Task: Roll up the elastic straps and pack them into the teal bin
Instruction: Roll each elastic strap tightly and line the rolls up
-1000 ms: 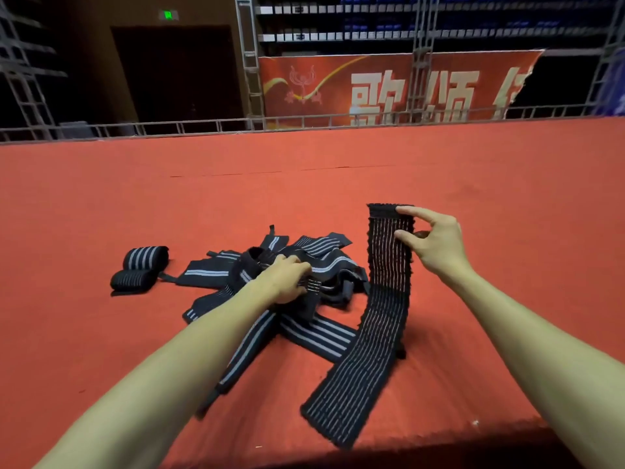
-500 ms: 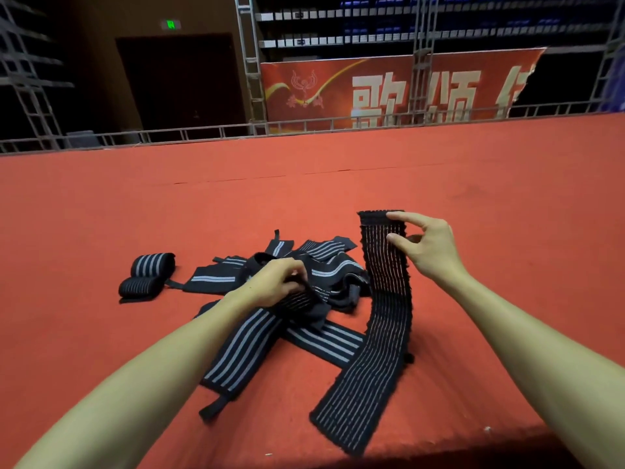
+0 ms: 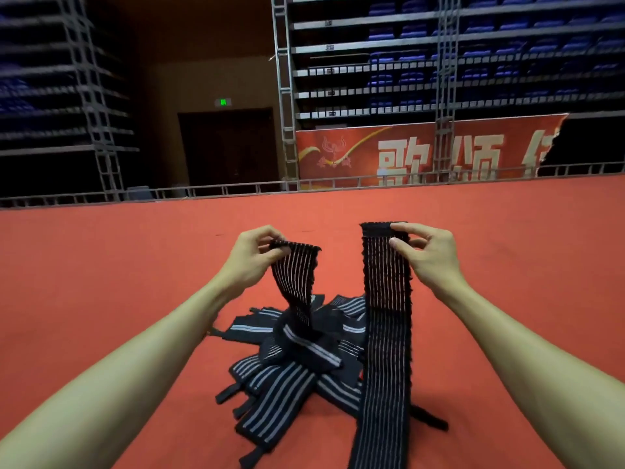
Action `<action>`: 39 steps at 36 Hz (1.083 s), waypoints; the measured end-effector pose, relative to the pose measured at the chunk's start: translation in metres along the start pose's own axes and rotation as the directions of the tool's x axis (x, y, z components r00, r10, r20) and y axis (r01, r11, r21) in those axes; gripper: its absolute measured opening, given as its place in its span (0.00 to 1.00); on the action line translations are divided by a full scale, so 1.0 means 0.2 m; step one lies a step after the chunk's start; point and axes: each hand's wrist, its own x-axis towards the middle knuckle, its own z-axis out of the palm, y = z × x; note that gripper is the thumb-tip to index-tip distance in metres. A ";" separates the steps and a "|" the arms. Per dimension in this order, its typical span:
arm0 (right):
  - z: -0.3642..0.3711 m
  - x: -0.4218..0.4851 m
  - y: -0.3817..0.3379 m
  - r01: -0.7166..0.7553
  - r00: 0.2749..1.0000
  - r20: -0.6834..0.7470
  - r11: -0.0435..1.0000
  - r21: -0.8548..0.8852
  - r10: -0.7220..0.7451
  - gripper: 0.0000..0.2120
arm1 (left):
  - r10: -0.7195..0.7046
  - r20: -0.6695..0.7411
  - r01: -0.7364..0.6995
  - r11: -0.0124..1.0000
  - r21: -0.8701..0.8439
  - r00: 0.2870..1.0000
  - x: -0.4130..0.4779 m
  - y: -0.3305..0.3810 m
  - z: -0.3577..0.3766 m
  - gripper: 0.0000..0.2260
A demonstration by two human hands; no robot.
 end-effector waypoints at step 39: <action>0.05 0.13 -0.64 0.074 0.969 0.205 0.952 0.298 -0.139 0.07 | 0.047 -0.194 -0.126 0.901 -0.414 0.980 0.08 0.48 0.16 0.05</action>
